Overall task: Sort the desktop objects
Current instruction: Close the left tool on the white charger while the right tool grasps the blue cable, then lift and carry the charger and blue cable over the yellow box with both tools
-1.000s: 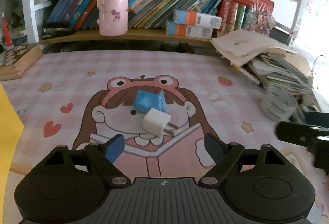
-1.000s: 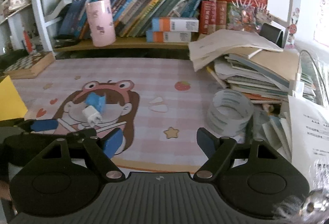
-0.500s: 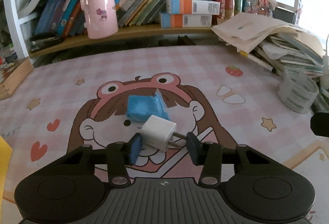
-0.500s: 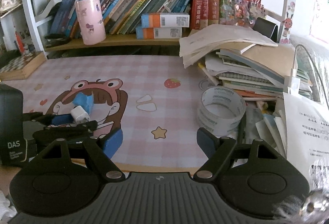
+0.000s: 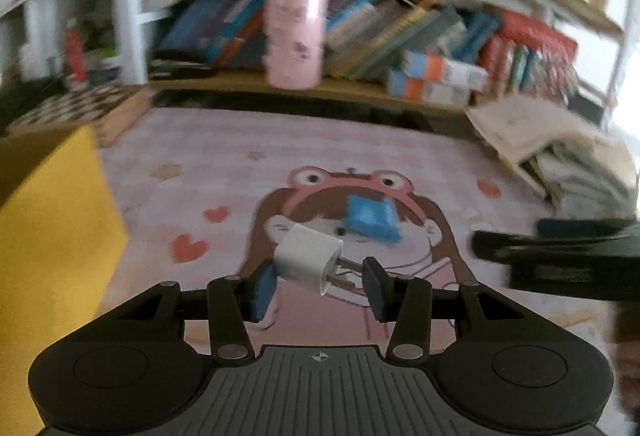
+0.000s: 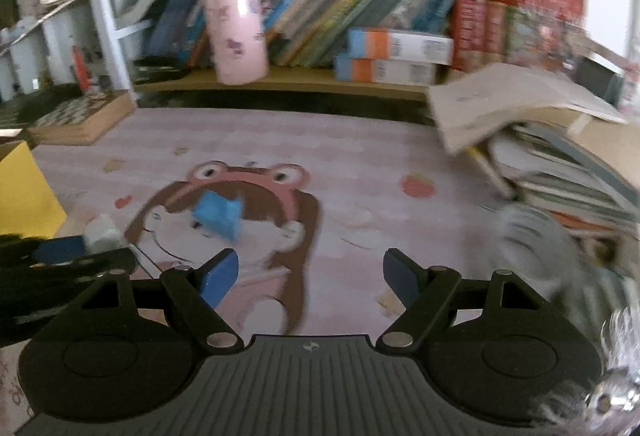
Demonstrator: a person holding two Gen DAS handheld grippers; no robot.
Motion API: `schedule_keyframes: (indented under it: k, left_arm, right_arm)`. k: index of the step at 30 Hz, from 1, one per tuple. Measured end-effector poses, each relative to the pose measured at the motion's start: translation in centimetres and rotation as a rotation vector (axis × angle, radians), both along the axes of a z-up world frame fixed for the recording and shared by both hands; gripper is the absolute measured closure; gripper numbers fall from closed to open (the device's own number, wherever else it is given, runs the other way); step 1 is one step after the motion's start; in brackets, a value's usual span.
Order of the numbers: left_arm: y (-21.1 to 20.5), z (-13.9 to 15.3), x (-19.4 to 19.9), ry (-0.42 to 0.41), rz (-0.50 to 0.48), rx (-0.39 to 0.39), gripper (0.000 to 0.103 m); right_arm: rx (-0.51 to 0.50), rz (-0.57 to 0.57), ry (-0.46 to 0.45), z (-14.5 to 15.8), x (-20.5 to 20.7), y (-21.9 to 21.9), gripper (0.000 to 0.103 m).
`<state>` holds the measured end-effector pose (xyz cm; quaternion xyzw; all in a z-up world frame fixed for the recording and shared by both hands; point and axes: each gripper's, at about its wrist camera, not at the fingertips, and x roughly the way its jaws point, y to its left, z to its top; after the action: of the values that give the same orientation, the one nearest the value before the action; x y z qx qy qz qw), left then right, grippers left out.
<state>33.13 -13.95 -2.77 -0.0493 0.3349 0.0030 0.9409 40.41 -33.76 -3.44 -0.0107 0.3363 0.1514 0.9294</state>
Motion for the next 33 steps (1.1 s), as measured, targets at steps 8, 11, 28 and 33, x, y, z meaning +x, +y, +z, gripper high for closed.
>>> schedule_keyframes:
  k: [8, 11, 28, 33]
  left_arm:
    - [2.2, 2.9, -4.4, -0.008, 0.084, 0.002, 0.057]
    - [2.4, 3.2, -5.1, -0.002, 0.101, 0.002, 0.057]
    - [1.3, 3.6, -7.0, -0.001, 0.071, -0.008, 0.057]
    - [1.1, 4.0, -7.1, -0.017, 0.054, -0.001, 0.057]
  right_arm:
    - [0.0, 0.13, -0.037, -2.9, 3.9, 5.6, 0.028]
    - [0.004, 0.141, -0.033, -3.9, 5.0, 6.8, 0.029]
    - [0.015, 0.061, -0.065, -3.7, 4.3, 6.0, 0.064]
    - [0.045, 0.048, -0.062, -2.4, 1.9, 4.1, 0.064]
